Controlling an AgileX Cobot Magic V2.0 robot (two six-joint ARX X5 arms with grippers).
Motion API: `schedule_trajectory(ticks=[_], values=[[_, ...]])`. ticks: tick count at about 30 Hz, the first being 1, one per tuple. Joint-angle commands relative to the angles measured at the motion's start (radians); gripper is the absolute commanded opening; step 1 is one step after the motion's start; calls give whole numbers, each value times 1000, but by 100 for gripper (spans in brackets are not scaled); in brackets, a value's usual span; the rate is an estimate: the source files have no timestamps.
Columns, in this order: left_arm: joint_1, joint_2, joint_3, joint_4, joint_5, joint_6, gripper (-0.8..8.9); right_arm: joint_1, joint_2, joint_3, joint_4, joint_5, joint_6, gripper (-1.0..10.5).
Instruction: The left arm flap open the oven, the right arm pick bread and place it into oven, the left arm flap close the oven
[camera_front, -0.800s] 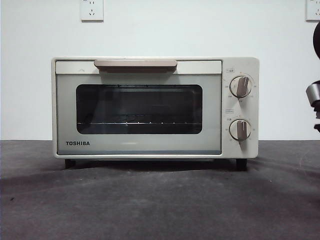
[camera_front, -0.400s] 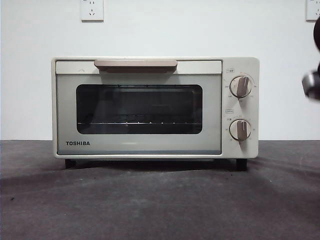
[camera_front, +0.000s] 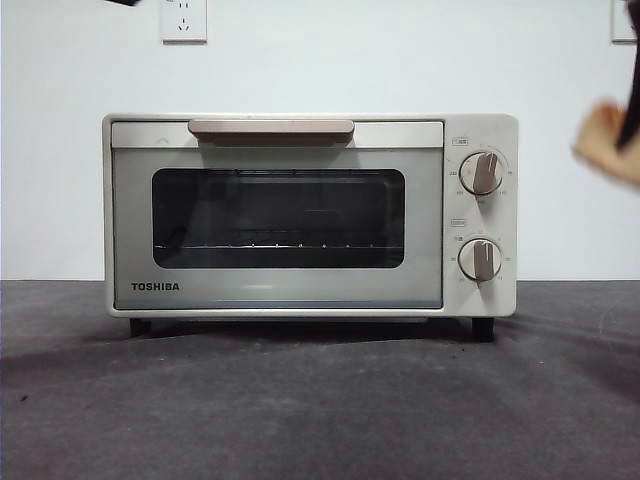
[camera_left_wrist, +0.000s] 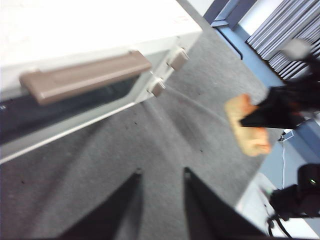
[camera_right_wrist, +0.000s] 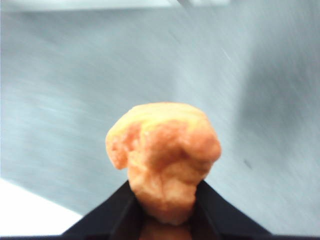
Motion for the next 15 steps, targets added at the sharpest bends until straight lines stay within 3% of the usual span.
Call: schedule_trajectory(ticks=[1, 15], values=[[-5, 79, 67, -8, -30, 45, 16, 5, -57, 39, 18, -23, -12, 95], [-98, 420, 326, -34, -281, 325, 16, 5, -285, 70, 48, -29, -11, 95]])
